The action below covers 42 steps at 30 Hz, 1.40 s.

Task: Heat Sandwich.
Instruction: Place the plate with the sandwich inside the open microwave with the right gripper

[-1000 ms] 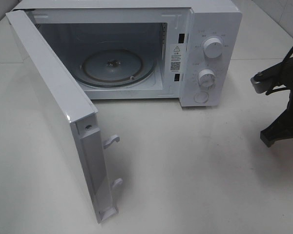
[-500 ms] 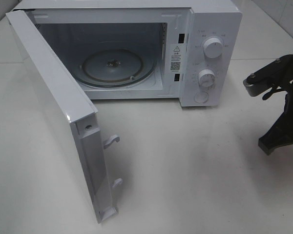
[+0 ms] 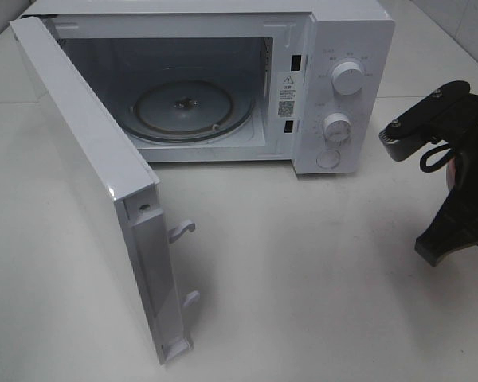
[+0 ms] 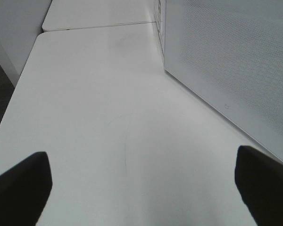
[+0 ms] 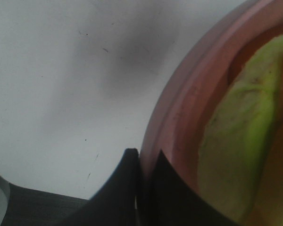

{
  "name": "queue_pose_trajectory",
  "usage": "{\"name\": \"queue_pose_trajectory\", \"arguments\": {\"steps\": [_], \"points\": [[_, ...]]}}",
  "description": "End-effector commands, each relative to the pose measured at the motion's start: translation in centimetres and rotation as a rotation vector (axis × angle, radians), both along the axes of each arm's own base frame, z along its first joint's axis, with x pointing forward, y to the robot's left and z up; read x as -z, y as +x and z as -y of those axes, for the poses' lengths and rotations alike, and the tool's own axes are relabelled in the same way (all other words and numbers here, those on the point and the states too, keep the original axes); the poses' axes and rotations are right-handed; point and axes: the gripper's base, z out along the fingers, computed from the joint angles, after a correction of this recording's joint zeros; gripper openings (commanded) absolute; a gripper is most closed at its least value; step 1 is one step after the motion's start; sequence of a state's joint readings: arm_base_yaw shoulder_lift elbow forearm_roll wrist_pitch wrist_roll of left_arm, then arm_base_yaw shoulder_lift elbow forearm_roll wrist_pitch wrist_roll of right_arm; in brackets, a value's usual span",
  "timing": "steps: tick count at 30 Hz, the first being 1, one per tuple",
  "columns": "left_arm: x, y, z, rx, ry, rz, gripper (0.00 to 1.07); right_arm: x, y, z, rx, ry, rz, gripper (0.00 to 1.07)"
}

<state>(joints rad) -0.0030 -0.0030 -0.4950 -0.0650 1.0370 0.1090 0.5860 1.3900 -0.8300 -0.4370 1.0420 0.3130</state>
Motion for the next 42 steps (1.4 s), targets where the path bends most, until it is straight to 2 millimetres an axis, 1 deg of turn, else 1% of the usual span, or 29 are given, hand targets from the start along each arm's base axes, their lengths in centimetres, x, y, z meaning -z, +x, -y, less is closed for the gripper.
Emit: {"name": "queue_pose_trajectory", "arguments": {"steps": [1,8,11,17,18,28,42], "points": [[0.0,-0.3,0.0,-0.004,-0.001,0.030,1.03,-0.7,-0.8,-0.2,-0.035,-0.031,0.014,0.02],[0.0,-0.3,0.0,-0.004,-0.001,0.030,1.03,-1.3,-1.7,-0.9,-0.080,-0.020,0.031,0.02],[0.0,-0.3,0.0,-0.004,-0.001,0.030,1.03,-1.7,-2.4,-1.4,-0.110,-0.026,0.029,0.02],[0.0,-0.3,0.0,-0.004,-0.001,0.030,1.03,-1.7,-3.1,-2.2,-0.159,-0.042,0.017,0.02],[0.0,-0.3,0.0,-0.004,-0.001,0.030,1.03,-1.7,-3.4,-2.7,-0.186,-0.042,0.018,0.02],[0.0,-0.3,0.0,-0.004,-0.001,0.030,1.03,-1.7,-5.0,-4.6,-0.288,-0.036,0.025,0.02],[0.0,-0.3,0.0,-0.004,-0.001,0.030,1.03,-1.7,-7.2,-6.7,-0.442,-0.038,0.034,0.03]]}}
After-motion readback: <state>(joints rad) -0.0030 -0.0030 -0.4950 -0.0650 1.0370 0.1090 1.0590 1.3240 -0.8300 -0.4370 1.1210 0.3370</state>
